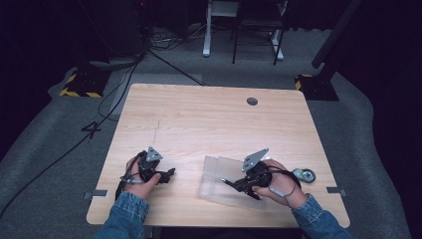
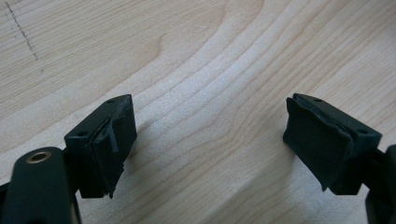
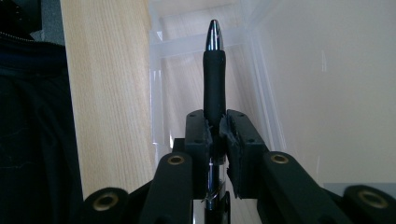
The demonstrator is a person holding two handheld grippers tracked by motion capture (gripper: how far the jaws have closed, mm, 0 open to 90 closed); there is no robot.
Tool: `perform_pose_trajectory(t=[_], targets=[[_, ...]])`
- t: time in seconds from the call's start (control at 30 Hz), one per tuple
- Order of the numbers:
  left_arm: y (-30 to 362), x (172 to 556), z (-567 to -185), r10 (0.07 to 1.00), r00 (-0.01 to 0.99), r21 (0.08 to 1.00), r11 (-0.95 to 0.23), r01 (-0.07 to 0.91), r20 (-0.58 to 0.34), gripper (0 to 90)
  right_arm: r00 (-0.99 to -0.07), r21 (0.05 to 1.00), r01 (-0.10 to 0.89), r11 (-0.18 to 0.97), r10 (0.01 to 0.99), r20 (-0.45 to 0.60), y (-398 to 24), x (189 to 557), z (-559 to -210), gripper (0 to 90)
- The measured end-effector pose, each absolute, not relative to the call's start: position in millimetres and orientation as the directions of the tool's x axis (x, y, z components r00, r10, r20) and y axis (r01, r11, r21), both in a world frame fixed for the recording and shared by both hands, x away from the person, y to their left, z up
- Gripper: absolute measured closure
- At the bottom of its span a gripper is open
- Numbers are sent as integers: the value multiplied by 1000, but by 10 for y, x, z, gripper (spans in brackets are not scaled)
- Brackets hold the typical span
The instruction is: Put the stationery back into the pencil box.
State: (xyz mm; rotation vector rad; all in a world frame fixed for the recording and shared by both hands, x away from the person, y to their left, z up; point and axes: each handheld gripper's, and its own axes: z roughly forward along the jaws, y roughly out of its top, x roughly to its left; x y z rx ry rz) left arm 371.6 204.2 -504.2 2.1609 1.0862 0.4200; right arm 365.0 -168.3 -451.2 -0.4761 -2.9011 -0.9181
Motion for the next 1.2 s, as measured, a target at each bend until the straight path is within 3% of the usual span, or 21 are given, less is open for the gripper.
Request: perform_pose_trajectory(t=[0.83,1.0,1.2], targets=[[2041,3715,-5043,799,601,693,-425,583,-16,169,-939,540,330,774,328,104,-1694,3643,-4503,753],[2041,3715,-5043,799,601,693,-425,583,-16,170,-941,537,329,776,318,117,-1722,3554,-4373,808],[2041,3715,-5043,799,602,692,-425,583,-16,170,-951,470,309,827,281,130,-1689,3410,-4402,835]])
